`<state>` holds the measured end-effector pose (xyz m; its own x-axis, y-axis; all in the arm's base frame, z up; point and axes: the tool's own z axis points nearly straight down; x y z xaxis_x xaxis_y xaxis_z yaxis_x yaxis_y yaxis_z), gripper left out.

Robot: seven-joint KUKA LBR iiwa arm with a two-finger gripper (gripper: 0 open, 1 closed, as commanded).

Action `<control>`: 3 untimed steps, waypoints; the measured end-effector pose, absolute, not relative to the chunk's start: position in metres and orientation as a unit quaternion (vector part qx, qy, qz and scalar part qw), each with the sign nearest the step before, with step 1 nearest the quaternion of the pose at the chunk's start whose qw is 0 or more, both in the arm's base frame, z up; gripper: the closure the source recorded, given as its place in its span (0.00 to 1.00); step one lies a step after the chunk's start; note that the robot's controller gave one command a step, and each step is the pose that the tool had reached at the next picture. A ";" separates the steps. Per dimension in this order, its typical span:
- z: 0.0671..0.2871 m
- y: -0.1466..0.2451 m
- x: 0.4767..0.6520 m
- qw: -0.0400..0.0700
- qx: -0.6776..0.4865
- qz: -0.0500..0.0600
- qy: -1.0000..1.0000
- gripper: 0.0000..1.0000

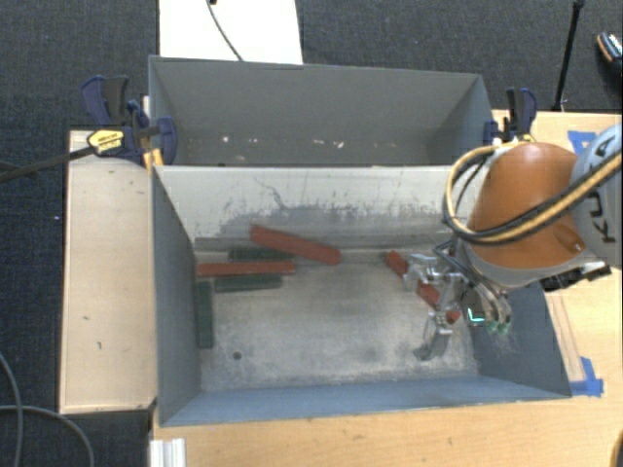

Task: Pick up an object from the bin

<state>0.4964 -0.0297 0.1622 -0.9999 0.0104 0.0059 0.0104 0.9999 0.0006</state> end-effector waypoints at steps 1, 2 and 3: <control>0.102 0.027 0.587 -0.002 0.030 -0.001 -1.000 0.00; 0.219 -0.111 0.588 -0.006 0.036 0.003 -0.999 0.00; 0.085 -0.114 0.564 0.003 -0.041 -0.001 -0.999 0.00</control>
Offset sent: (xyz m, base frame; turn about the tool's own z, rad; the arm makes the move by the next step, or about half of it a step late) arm 0.0888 0.0531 -0.0585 -0.0643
